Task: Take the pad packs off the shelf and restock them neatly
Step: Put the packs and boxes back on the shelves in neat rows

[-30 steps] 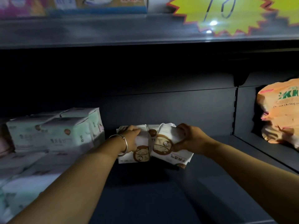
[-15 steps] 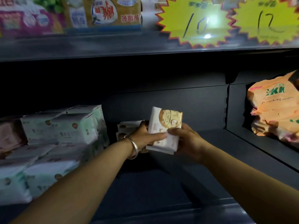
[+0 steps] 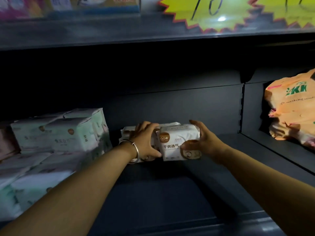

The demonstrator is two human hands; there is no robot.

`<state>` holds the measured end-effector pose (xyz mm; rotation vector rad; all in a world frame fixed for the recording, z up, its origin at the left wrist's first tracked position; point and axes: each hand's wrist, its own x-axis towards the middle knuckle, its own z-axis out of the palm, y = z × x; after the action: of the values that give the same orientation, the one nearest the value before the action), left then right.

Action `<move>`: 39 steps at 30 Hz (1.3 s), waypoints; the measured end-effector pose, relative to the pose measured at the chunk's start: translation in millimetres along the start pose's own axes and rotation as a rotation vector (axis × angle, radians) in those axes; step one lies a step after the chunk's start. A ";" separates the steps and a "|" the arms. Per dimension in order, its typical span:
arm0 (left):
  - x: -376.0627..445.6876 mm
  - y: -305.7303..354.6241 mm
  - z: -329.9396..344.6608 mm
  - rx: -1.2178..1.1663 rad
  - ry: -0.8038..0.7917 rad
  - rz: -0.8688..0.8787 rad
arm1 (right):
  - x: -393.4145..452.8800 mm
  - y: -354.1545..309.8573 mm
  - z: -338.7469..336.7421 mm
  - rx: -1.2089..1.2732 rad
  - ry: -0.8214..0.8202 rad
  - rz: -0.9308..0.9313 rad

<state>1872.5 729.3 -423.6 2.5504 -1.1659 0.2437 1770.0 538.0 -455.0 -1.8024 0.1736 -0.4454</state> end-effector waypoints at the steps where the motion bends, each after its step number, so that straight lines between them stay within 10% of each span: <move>1: 2.9 -8.4 0.6 0.130 0.066 -0.024 | 5.0 4.4 2.3 0.007 0.007 0.020; 6: 11.5 -31.3 13.7 0.472 0.119 -0.069 | 23.8 22.3 23.8 -0.238 0.036 0.065; 22: -10.0 -16.7 21.1 0.423 0.132 -0.068 | 5.8 4.9 33.4 -0.524 0.144 0.224; 39: -214.7 135.9 69.0 0.164 0.151 0.149 | -260.3 22.6 7.6 -1.215 0.046 -0.386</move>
<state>1631.0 772.0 -519.2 2.5308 -1.3268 0.5799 1537.3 628.3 -532.6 -3.0454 0.1318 -0.7398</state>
